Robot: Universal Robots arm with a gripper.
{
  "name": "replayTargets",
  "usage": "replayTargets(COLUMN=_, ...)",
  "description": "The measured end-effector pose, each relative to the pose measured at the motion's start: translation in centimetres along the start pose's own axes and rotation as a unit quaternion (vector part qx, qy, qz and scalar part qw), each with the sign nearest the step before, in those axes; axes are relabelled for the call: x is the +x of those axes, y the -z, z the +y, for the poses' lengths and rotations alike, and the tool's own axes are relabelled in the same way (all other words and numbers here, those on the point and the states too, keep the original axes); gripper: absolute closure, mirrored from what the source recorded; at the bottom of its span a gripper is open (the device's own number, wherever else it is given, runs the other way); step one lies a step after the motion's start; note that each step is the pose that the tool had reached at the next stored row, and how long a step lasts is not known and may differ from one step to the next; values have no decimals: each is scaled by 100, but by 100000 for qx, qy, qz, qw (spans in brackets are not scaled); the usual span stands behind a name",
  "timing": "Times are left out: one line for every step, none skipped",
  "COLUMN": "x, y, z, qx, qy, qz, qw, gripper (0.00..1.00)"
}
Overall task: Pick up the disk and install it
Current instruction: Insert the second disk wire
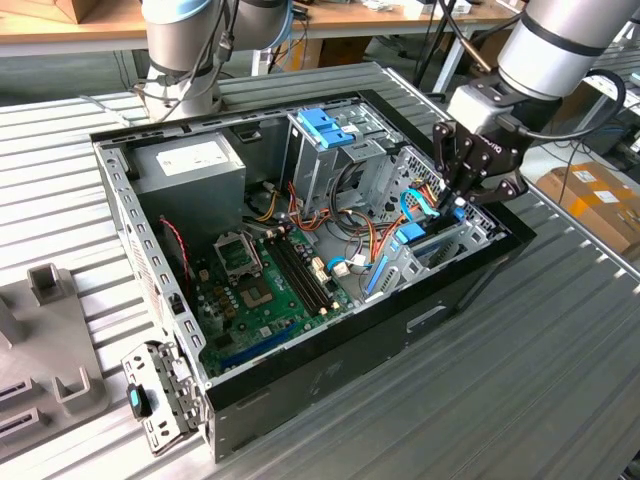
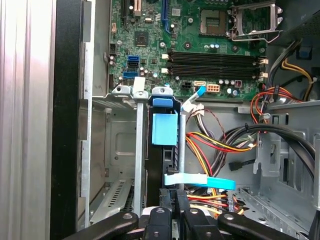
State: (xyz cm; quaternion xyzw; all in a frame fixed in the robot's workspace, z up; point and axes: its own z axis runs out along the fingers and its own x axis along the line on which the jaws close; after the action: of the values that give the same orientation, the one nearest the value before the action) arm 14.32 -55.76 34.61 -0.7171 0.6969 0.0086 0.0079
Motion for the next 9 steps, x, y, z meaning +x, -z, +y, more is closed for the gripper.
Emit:
replayTargets(x=0, y=-3, z=0, qx=-5, qy=-2, qz=-13, qw=100000, gripper=84)
replayTargets(x=0, y=-4, z=0, qx=-7, qy=-1, qz=-18, qw=100000, gripper=84)
replayTargets(x=0, y=-4, z=0, qx=-6, qy=1, qz=-21, qw=100000, gripper=84)
replayTargets(x=0, y=-5, z=0, qx=-7, qy=0, qz=-24, qw=100000, gripper=84)
replayTargets(x=0, y=-4, z=0, qx=-6, qy=-2, qz=-21, qw=100000, gripper=84)
replayTargets(x=0, y=-4, z=0, qx=-7, qy=0, qz=-22, qw=100000, gripper=84)
replayTargets(x=0, y=1, z=0, qx=-8, qy=-1, qz=-40, qw=100000, gripper=84)
replayTargets(x=-1, y=15, z=0, qx=-5, qy=-1, qz=-50, qw=100000, gripper=84)
replayTargets(x=-1, y=28, z=0, qx=-6, qy=0, qz=-37, qw=100000, gripper=84)
